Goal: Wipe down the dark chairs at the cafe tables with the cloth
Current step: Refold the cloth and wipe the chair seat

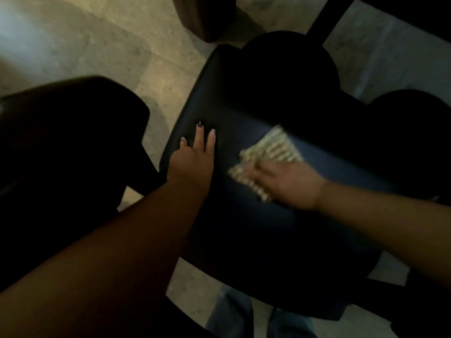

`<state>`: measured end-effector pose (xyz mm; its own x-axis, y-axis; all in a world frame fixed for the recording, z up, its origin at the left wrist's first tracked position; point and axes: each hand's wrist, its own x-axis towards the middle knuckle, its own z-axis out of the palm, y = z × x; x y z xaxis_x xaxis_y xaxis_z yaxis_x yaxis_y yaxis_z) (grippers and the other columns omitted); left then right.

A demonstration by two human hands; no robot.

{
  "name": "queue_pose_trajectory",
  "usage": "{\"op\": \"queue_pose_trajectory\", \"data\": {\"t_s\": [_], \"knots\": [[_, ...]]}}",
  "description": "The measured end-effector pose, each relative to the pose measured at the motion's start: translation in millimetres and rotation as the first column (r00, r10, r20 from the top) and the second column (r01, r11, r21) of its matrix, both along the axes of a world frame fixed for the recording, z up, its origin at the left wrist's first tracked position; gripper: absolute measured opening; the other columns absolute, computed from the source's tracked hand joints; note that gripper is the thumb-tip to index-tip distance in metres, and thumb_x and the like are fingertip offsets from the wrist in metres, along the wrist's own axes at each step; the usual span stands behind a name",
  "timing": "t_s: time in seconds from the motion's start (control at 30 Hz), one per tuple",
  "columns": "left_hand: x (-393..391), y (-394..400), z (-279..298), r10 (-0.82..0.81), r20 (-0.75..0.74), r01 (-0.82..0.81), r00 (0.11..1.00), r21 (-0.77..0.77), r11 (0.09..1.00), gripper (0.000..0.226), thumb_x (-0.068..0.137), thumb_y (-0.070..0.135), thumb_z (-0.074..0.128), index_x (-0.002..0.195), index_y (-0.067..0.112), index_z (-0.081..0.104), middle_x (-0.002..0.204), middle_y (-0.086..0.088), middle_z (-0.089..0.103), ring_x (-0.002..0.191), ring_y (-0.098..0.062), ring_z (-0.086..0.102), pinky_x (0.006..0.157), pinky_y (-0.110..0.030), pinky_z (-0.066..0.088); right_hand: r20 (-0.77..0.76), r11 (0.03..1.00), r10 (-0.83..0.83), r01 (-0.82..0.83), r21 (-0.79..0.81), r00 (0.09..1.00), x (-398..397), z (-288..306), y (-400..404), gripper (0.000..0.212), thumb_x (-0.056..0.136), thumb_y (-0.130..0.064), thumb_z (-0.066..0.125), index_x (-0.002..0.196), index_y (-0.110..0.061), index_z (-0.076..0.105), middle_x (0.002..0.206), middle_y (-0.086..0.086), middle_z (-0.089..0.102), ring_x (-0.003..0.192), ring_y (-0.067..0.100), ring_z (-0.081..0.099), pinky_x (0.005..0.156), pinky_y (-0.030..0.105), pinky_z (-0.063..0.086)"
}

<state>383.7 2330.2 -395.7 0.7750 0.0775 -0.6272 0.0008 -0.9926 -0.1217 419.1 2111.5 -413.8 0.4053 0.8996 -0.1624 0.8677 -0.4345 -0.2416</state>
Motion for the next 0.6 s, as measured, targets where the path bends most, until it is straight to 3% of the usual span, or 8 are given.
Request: {"op": "queue_pose_trajectory", "data": {"t_s": [0.1, 0.2, 0.23, 0.3, 0.4, 0.5, 0.57, 0.6], "knots": [[-1.6, -1.4, 0.6, -0.025, -0.01, 0.025, 1.0, 0.044, 0.999, 0.094, 0.094, 0.011, 0.057, 0.152, 0.012, -0.016, 0.16, -0.016, -0.02, 0.146, -0.042, 0.016, 0.101, -0.041, 0.04, 0.263, 0.882, -0.432, 0.465, -0.073, 0.862, 53.7, -13.9, -46.3, 0.047, 0.092, -0.029, 0.04, 0.136, -0.017, 0.048, 0.126, 0.018, 0.053, 0.096, 0.042, 0.058, 0.082, 0.051, 0.051], [-0.8, 0.6, 2.9, -0.052, -0.023, 0.053, 0.998, 0.071, 0.996, 0.098, 0.092, 0.015, 0.061, 0.153, 0.011, -0.016, 0.16, -0.017, -0.018, 0.145, -0.043, 0.018, 0.102, -0.042, 0.039, 0.284, 0.345, -0.904, 0.938, 0.042, 0.319, 52.6, -23.6, -26.8, 0.052, 0.091, -0.032, 0.036, 0.141, -0.017, 0.04, 0.14, 0.018, 0.045, 0.126, 0.04, 0.043, 0.109, 0.056, 0.023], [-0.7, 1.9, 4.7, -0.066, -0.032, 0.069, 0.997, 0.078, 0.995, 0.101, 0.09, 0.018, 0.063, 0.153, 0.011, -0.016, 0.16, -0.017, -0.018, 0.145, -0.043, 0.019, 0.103, -0.042, 0.038, 0.253, 0.288, -0.929, 0.957, 0.041, 0.269, 34.3, -22.7, -7.3, 0.055, 0.091, -0.031, 0.042, 0.144, -0.016, 0.037, 0.143, 0.018, 0.042, 0.128, 0.041, 0.042, 0.109, 0.056, 0.024], [-0.4, 1.6, 8.4, -0.09, -0.064, 0.096, 0.994, 0.089, 0.991, 0.112, 0.084, 0.023, 0.072, 0.153, 0.011, -0.016, 0.16, -0.017, -0.018, 0.145, -0.043, 0.02, 0.103, -0.043, 0.038, 0.11, 0.475, -0.871, 0.878, -0.063, 0.479, -19.7, -20.8, 28.0, 0.06, 0.09, -0.024, 0.049, 0.146, -0.011, 0.033, 0.141, 0.022, 0.044, 0.119, 0.041, 0.05, 0.099, 0.049, 0.039], [-0.3, 2.6, 10.3, -0.094, -0.074, 0.102, 0.993, 0.108, 0.989, 0.125, 0.076, 0.027, 0.081, 0.153, 0.012, -0.017, 0.161, -0.015, -0.017, 0.145, -0.041, 0.02, 0.103, -0.042, 0.039, -0.077, 0.94, -0.342, 0.34, -0.037, 0.937, -97.6, -6.8, 46.6, 0.058, 0.091, -0.021, 0.056, 0.145, -0.01, 0.037, 0.134, 0.02, 0.052, 0.098, 0.037, 0.064, 0.076, 0.038, 0.053], [-0.4, 3.2, 10.9, -0.097, -0.078, 0.106, 0.992, 0.112, 0.988, 0.128, 0.074, 0.029, 0.082, 0.152, 0.012, -0.018, 0.161, -0.016, -0.017, 0.145, -0.041, 0.02, 0.104, -0.042, 0.039, -0.06, 0.993, 0.075, -0.08, -0.09, 0.995, -62.5, 2.8, 13.9, 0.049, 0.099, -0.026, 0.026, 0.142, -0.01, 0.042, 0.134, 0.018, 0.051, 0.105, 0.037, 0.061, 0.086, 0.041, 0.049], [0.3, 2.9, 10.4, -0.101, -0.084, 0.111, 0.991, 0.111, 0.988, 0.13, 0.073, 0.028, 0.083, 0.152, 0.012, -0.018, 0.16, -0.016, -0.018, 0.145, -0.041, 0.02, 0.105, -0.043, 0.038, 0.143, 0.95, -0.286, 0.3, -0.091, 0.948, -8.6, -4.1, -13.5, 0.052, 0.098, -0.032, 0.022, 0.137, -0.008, 0.047, 0.131, 0.023, 0.052, 0.106, 0.042, 0.059, 0.09, 0.05, 0.048], [1.4, 2.6, 10.1, -0.098, -0.086, 0.107, 0.992, 0.112, 0.988, 0.131, 0.072, 0.027, 0.084, 0.152, 0.012, -0.019, 0.16, -0.016, -0.018, 0.145, -0.041, 0.02, 0.105, -0.044, 0.038, 0.243, 0.812, -0.532, 0.57, -0.126, 0.811, 19.2, -8.6, -32.8, 0.05, 0.099, -0.033, 0.025, 0.138, -0.008, 0.042, 0.133, 0.025, 0.049, 0.11, 0.044, 0.055, 0.093, 0.055, 0.045]]}}
